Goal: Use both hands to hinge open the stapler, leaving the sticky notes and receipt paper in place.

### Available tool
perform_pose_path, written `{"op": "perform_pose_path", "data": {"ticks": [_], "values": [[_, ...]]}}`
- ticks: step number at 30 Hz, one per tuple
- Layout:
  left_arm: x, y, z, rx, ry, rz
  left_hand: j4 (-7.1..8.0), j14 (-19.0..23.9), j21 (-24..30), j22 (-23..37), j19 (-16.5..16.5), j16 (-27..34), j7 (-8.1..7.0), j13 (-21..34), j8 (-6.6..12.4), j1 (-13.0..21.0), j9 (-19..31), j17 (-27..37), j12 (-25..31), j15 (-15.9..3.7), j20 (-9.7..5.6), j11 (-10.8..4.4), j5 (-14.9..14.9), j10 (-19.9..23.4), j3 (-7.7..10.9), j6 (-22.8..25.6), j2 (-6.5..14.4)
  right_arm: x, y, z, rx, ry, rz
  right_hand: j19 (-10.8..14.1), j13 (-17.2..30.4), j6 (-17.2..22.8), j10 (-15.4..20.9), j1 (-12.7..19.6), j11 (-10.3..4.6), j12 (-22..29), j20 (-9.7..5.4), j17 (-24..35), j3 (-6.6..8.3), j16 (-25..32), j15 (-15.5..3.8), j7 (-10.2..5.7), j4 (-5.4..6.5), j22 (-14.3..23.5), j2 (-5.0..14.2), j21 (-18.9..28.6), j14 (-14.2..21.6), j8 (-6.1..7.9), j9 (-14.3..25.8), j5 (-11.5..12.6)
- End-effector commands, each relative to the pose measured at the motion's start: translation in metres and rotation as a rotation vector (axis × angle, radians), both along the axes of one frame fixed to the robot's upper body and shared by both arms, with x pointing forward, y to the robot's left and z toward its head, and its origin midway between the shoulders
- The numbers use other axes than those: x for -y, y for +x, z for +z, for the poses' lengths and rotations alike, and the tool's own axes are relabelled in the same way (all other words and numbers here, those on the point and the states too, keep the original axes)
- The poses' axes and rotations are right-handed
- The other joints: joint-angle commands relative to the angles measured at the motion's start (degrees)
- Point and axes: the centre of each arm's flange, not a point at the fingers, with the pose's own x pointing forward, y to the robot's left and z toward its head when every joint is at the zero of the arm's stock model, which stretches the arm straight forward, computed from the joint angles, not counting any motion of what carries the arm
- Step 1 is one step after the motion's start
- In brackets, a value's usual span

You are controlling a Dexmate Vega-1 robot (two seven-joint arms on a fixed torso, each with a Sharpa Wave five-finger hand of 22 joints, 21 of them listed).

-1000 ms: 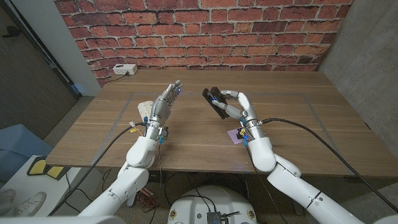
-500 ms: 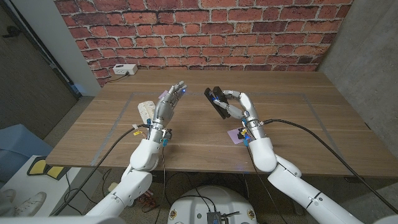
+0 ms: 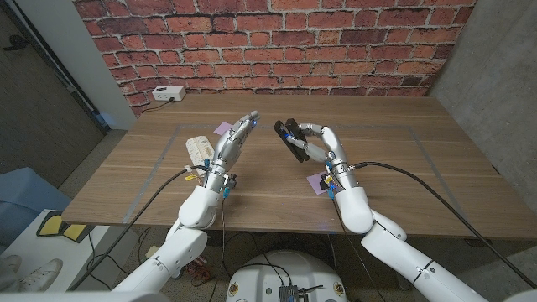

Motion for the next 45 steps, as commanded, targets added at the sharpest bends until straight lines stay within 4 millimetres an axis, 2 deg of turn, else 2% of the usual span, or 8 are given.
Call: {"op": "perform_pose_path", "data": {"ticks": [1,3,7,19,28,32,37,45], "values": [[0.015,0.004,0.003,0.002,0.042,-0.035,-0.11,0.2,0.1,0.2,0.1,0.4,-0.34,0.2,0.49,1.1,0.1,0.0,0.3,-1.49,0.54,-0.35,-0.2,1.1,1.00,0.8,0.8,-0.004,0.001,0.000,-0.014,-0.007,0.038,0.6,0.1,0.6,2.0,5.7,-1.60,0.4,-1.76,0.1,1.70,0.0,-7.95,-0.14,1.55,0.3,6.39,0.4,0.7,0.41,0.1,0.4],[0.017,0.005,0.003,-0.001,0.046,-0.038,-0.48,0.7,0.2,0.2,0.1,0.7,-0.75,0.3,0.58,3.6,0.1,-0.1,0.4,-1.45,0.71,-0.47,-0.5,1.7,2.84,1.2,3.2,-0.004,0.002,0.001,-0.017,-0.006,0.049,0.7,0.1,0.5,2.1,5.7,-1.69,0.4,-1.76,0.1,1.69,0.0,-7.95,-0.11,1.59,0.3,6.39,0.5,0.8,0.41,0.1,0.4],[0.020,0.007,0.002,-0.001,0.051,-0.031,-0.76,1.0,0.3,0.2,0.1,0.7,-1.39,0.5,0.65,4.9,0.1,-0.1,0.4,-1.59,0.52,-0.47,-0.7,1.8,3.63,1.6,3.8,-0.004,0.004,0.004,-0.009,-0.012,0.057,0.6,0.2,0.6,2.0,5.7,-1.75,0.4,-1.80,0.2,1.71,-0.1,-8.00,-0.16,1.60,0.3,6.37,0.5,0.8,0.39,0.1,0.4],[0.021,0.009,0.000,-0.003,0.093,-0.021,-0.72,1.1,0.0,0.2,-0.8,0.7,-4.13,1.0,0.15,4.8,0.0,0.1,0.4,-0.88,1.36,-0.53,-1.6,2.2,2.15,1.2,-0.6,-0.004,0.011,0.007,-0.015,-0.002,0.073,0.6,0.4,0.6,1.9,5.7,-1.95,0.4,-1.84,0.3,1.74,-0.4,-8.04,-0.22,1.61,0.3,6.33,0.6,0.9,0.35,0.2,0.4],[0.021,0.012,0.000,-0.010,0.101,-0.001,-0.59,1.2,0.0,0.2,-1.2,0.9,-5.43,1.2,0.14,4.9,0.0,0.2,0.7,-0.88,2.04,-0.90,-1.5,3.0,1.73,1.4,-1.8,-0.006,0.013,0.008,-0.020,-0.011,0.085,0.5,0.4,0.7,1.9,5.7,-2.02,0.3,-1.87,0.4,1.76,-0.6,-7.99,-0.41,1.71,0.3,6.37,0.7,1.0,0.33,0.2,0.4],[0.023,0.013,0.000,-0.015,0.100,-0.002,-0.41,2.0,0.2,0.2,-1.1,1.2,-6.00,1.5,0.11,5.2,0.0,0.3,0.9,0.77,2.52,-0.04,-1.4,3.7,1.58,1.6,-2.3,-0.008,0.014,0.006,-0.026,-0.019,0.089,0.5,0.3,0.6,2.1,5.7,-1.97,0.2,-1.85,0.4,1.75,-0.7,-8.03,-0.46,1.72,0.3,6.34,0.7,1.1,0.29,0.2,0.4],[0.026,0.014,0.001,-0.017,0.108,0.003,-0.18,2.0,0.2,0.3,-1.1,1.3,-6.45,1.6,0.62,5.3,0.0,0.4,0.9,0.73,2.87,0.48,-1.3,4.0,1.49,3.2,-2.6,-0.011,0.013,0.005,-0.028,-0.031,0.091,0.5,0.3,0.4,2.1,5.6,-2.08,0.2,-1.87,0.5,1.72,-0.7,-7.99,-0.52,1.77,0.4,6.32,0.8,1.2,0.19,0.2,0.4],[0.028,0.016,0.002,-0.021,0.112,-0.003,0.60,4.2,0.6,0.4,-0.6,2.3,-6.58,2.6,1.35,5.0,0.0,0.7,2.4,0.94,4.06,-2.15,-1.1,8.2,1.34,6.4,-2.5,-0.016,0.013,0.004,-0.026,-0.046,0.105,0.5,0.4,0.5,2.2,5.6,-2.16,0.2,-1.95,0.6,1.73,-0.8,-7.96,-0.48,1.80,0.4,6.32,0.9,1.3,0.19,0.2,0.4]]}}
